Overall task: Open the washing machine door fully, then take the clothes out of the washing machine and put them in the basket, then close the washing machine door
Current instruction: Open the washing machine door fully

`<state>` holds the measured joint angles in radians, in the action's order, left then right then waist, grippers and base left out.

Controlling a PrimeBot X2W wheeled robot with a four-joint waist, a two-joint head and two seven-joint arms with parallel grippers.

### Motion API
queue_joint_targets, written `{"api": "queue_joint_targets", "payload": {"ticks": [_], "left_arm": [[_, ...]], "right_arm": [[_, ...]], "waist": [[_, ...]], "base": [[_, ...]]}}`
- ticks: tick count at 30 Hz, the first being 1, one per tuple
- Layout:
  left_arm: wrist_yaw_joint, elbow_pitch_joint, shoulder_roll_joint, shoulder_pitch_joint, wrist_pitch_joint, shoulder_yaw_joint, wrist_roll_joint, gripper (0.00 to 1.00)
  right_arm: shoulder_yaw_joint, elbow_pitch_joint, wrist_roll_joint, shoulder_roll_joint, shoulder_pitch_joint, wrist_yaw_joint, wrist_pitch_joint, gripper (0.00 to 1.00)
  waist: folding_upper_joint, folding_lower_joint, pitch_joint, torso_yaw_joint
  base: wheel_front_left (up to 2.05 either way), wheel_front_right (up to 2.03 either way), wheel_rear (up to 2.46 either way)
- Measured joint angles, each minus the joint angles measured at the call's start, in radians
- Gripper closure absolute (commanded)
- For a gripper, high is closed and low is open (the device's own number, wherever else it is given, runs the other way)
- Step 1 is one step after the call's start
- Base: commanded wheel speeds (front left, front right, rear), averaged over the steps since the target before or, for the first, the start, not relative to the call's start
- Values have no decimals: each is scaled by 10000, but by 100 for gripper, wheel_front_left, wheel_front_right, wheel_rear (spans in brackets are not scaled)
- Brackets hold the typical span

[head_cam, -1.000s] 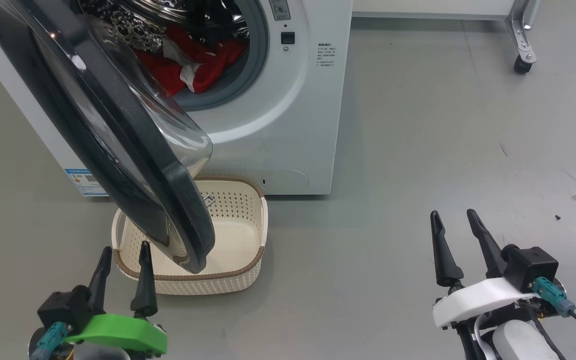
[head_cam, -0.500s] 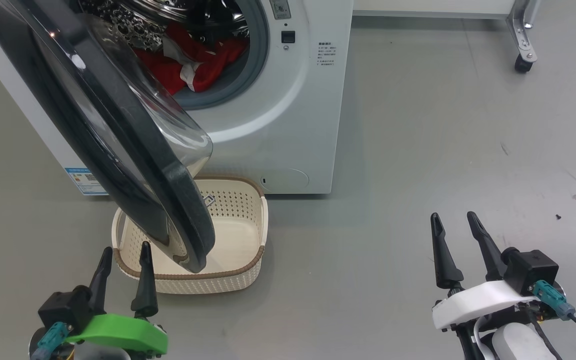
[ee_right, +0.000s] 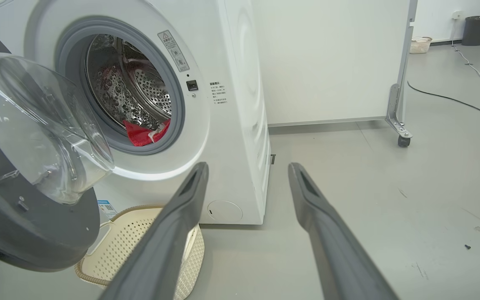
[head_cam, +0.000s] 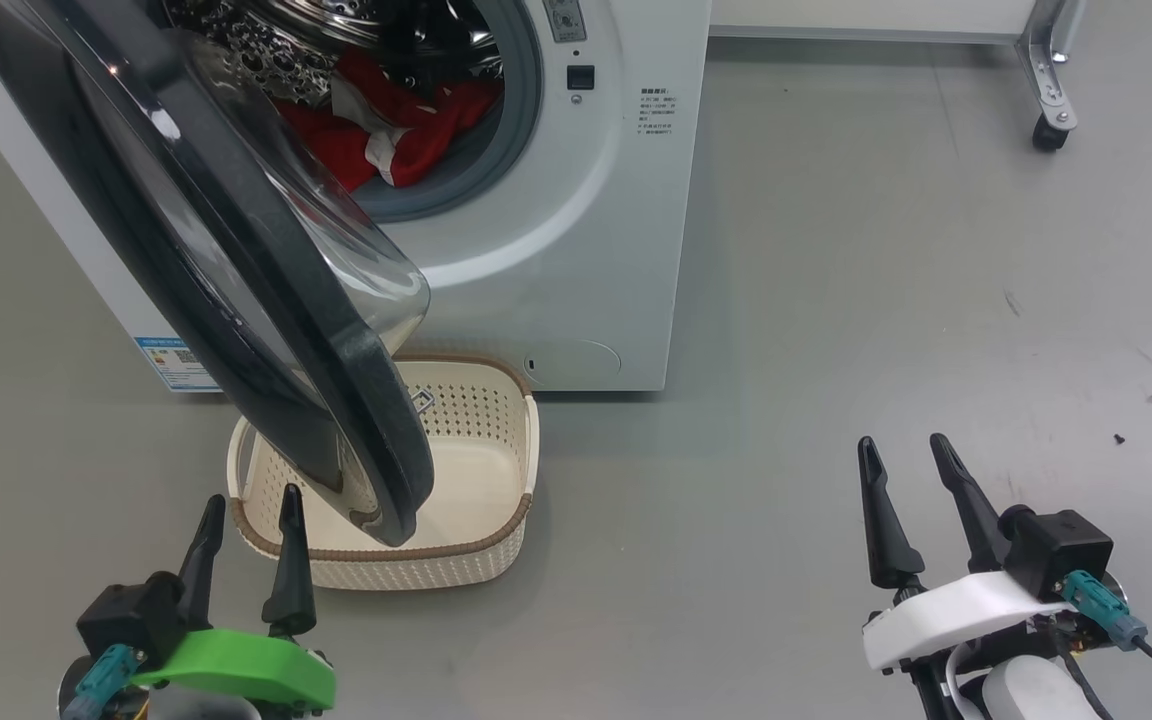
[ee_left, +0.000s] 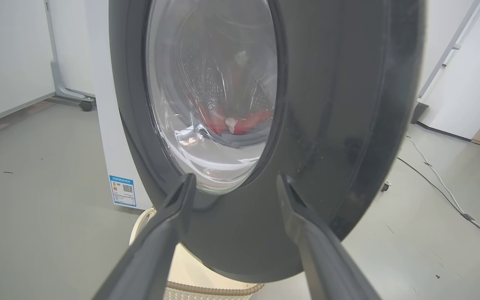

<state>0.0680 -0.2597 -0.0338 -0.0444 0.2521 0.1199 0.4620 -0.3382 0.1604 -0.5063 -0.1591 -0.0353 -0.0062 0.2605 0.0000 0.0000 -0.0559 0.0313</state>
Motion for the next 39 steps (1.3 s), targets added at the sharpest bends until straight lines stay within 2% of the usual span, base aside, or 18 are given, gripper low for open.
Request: {"api": "queue_joint_targets", "payload": {"ticks": [13, 14, 15, 16, 17, 28, 33, 39], "left_arm": [[2, -19, 0, 0, 0, 10, -2, 0], [2, -23, 0, 0, 0, 21, -2, 21], [6, -29, 0, 0, 0, 38, -2, 60], [38, -44, 0, 0, 0, 63, -4, 94], [56, -59, 0, 0, 0, 88, -6, 100], [90, 169, 2, -92, 0, -140, -234, 100], [123, 623, -31, -567, 0, -558, -313, 100], [167, 1216, -303, -1361, 2, -734, -686, 100]], "right_arm": [[151, 113, 176, 119, 54, 153, 0, 0], [155, 125, 180, 128, 55, 155, 0, 0], [157, 136, 198, 140, 55, 167, 0, 0], [161, 150, 234, 155, 55, 213, 0, 0], [165, 159, 253, 169, 56, 228, 0, 0], [337, 276, 332, 330, 82, 345, 0, 0], [316, 447, 401, 412, 89, 483, 0, 0], [330, 531, 428, 489, 234, 497, 0, 0]], "waist": [[0, 0, 0, -3], [0, 0, -1, -3], [0, 0, -1, -4], [0, 0, -2, -5], [0, 0, -1, -6], [0, 0, 25, -19], [0, 0, 161, -45], [0, 0, 315, -105]], "base": [[0, 0, 0], [0, 0, 0], [0, 0, 0], [0, 0, 0], [0, 0, 0], [0, 0, 0], [0, 0, 0], [0, 0, 0]]}}
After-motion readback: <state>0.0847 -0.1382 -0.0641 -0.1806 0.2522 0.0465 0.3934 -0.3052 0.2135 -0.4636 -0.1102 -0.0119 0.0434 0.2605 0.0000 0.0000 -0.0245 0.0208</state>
